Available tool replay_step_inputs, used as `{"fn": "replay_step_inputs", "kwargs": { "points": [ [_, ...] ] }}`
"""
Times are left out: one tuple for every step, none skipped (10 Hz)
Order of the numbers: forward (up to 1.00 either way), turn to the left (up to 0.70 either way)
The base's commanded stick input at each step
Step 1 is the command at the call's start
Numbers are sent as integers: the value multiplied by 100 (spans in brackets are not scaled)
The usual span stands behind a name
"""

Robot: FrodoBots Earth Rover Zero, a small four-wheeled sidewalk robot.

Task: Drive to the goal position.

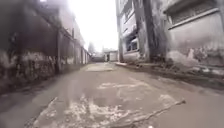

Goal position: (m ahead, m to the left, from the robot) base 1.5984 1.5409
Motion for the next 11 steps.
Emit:
{"fn": "replay_step_inputs", "kwargs": {
  "points": [
    [50, 0],
    [50, 0],
    [50, 0],
    [50, 0],
    [50, 0],
    [50, 0],
    [50, 0],
    [50, 0],
    [50, 0],
    [50, 0],
    [50, 0]
  ]
}}
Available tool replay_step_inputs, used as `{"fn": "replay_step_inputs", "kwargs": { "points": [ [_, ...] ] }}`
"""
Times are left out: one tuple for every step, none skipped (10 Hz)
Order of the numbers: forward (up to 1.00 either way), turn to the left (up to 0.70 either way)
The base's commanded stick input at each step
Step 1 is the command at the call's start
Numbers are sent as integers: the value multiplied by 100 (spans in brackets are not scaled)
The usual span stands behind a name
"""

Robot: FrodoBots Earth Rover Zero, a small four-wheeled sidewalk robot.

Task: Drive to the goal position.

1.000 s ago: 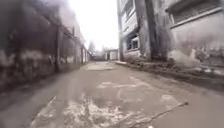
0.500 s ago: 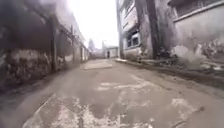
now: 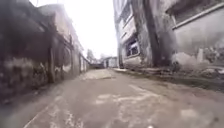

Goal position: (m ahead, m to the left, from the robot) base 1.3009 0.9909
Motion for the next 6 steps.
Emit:
{"fn": "replay_step_inputs", "kwargs": {
  "points": [
    [50, 0],
    [50, 0],
    [50, 0],
    [50, 0],
    [50, 0],
    [50, 0]
  ]
}}
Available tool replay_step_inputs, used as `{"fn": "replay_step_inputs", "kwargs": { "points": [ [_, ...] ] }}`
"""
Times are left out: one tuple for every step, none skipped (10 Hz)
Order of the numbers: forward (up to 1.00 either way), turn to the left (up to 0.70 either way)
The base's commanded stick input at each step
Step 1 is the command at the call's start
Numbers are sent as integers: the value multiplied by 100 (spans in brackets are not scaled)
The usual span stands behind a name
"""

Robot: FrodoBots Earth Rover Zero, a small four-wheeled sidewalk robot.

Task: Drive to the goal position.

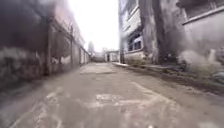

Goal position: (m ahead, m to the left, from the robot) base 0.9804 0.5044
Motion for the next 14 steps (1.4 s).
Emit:
{"fn": "replay_step_inputs", "kwargs": {
  "points": [
    [50, 0],
    [50, 0],
    [50, 0],
    [50, 0],
    [50, 0],
    [50, 0],
    [50, 0],
    [50, 0],
    [50, 0],
    [50, 0],
    [50, 0],
    [50, 0],
    [50, 50],
    [50, 50]
  ]
}}
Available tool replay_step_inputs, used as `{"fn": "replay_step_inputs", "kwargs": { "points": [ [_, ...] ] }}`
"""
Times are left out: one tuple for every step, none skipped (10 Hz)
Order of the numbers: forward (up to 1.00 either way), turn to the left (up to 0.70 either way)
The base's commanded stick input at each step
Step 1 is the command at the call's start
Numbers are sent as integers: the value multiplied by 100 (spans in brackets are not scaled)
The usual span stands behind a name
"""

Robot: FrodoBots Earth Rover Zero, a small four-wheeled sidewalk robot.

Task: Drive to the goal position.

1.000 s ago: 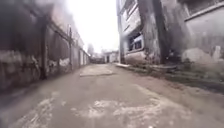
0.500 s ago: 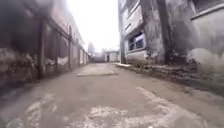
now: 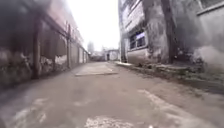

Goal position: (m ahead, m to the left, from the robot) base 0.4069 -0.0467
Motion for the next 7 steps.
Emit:
{"fn": "replay_step_inputs", "kwargs": {
  "points": [
    [50, 50],
    [50, 50],
    [50, 0],
    [50, 0],
    [50, 0],
    [50, 0],
    [50, 0]
  ]
}}
